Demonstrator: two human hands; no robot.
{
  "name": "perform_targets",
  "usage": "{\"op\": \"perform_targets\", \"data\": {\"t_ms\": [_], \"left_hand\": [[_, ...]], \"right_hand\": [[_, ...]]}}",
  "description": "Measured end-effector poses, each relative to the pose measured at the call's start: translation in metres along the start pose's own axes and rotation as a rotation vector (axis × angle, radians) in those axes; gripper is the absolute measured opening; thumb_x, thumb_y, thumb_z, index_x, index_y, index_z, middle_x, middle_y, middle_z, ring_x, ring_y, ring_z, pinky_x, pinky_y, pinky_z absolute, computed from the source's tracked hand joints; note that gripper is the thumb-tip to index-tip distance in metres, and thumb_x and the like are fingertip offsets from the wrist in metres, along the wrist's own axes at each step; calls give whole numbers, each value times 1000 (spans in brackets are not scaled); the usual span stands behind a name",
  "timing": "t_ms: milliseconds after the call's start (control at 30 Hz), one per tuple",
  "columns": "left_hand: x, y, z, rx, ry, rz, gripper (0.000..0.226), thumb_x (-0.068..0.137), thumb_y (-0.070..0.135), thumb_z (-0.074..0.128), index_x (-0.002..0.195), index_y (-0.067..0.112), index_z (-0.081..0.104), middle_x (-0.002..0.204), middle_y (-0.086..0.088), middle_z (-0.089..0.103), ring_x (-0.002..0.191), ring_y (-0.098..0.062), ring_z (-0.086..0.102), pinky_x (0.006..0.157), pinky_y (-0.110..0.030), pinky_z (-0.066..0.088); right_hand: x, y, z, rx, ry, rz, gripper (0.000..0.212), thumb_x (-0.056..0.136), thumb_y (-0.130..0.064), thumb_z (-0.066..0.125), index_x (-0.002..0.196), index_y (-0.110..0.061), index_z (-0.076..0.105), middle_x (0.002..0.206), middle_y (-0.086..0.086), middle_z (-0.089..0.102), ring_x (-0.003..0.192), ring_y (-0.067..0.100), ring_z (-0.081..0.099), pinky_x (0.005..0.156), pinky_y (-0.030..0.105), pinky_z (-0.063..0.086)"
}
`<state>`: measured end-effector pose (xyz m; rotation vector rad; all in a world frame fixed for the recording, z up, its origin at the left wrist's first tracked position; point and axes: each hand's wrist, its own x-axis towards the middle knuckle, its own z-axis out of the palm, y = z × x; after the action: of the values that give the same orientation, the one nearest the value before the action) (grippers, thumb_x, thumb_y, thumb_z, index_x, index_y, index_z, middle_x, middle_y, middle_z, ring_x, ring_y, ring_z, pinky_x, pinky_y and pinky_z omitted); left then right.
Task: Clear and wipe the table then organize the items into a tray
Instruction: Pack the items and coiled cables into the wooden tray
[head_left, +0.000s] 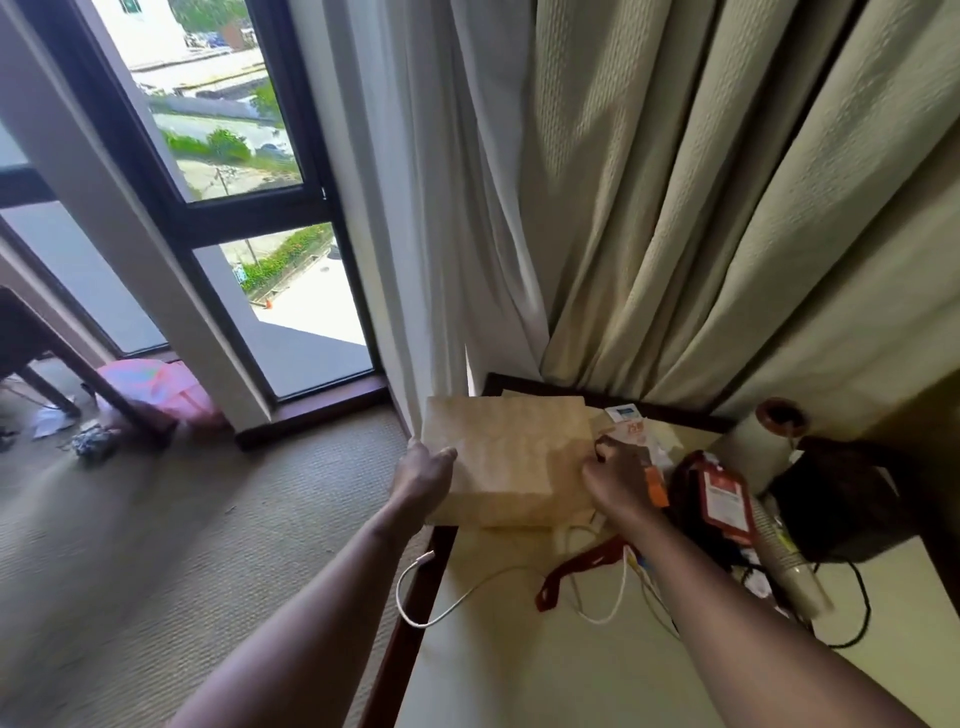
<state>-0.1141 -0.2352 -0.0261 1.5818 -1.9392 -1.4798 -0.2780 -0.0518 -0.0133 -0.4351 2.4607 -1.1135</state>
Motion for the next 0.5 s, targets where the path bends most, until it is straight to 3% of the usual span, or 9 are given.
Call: {"op": "perform_targets", "data": {"t_ms": [67, 133, 233, 300, 367, 433, 500], "left_hand": [[-14, 8, -10, -66, 30, 31, 42, 93, 34, 66, 128, 13, 56, 119, -11, 68, 104, -31, 67, 94, -50, 58], [-34, 15, -24, -182, 31, 61, 40, 95, 28, 68, 131, 15, 54, 120, -9, 69, 104, -28, 68, 95, -50, 58], [-73, 24, -56, -383, -6, 148, 41, 100, 26, 65, 137, 14, 50, 127, -12, 67, 106, -25, 68, 88, -43, 59], [-104, 26, -81, -446, -27, 189, 52, 104, 30, 58, 151, 15, 41, 132, -8, 62, 110, -23, 64, 80, -33, 53], [-137, 24, -102, -485, -73, 204, 55, 107, 37, 51, 156, 17, 39, 137, -2, 58, 115, -21, 62, 84, -32, 50], [-163, 16, -115, -518, -130, 217, 46, 108, 45, 41, 140, 17, 59, 129, -6, 68, 110, -24, 67, 81, -37, 54], [-189, 4, -124, -589, -169, 144, 53, 107, 53, 36, 120, 12, 68, 117, -15, 71, 108, -32, 68, 79, -44, 55]], "right_hand": [[-17, -14, -6, 36, 27, -43, 19, 93, -7, 54, 79, -14, 63, 82, 5, 62, 81, 25, 57, 55, 22, 38], [-35, -29, -13, 52, 71, -87, 16, 98, -12, 54, 97, -9, 70, 94, 8, 65, 81, 19, 52, 61, 25, 38], [-70, -43, -29, 84, 171, -161, 33, 103, -26, 55, 129, -9, 65, 120, 8, 65, 99, 18, 55, 79, 27, 38], [-105, -48, -42, 135, 210, -225, 39, 104, -33, 55, 137, -13, 61, 124, 2, 62, 106, 13, 54, 79, 24, 41], [-146, -46, -55, 153, 252, -291, 40, 102, -32, 60, 137, -14, 61, 120, -5, 59, 108, 9, 54, 77, 14, 41], [-185, -36, -66, 140, 289, -356, 39, 99, -28, 65, 136, -19, 61, 119, -11, 58, 105, 2, 54, 77, 4, 39], [-229, -19, -75, 157, 324, -401, 40, 98, -26, 66, 137, -26, 58, 119, -21, 58, 103, -9, 54, 81, 6, 42]]}}
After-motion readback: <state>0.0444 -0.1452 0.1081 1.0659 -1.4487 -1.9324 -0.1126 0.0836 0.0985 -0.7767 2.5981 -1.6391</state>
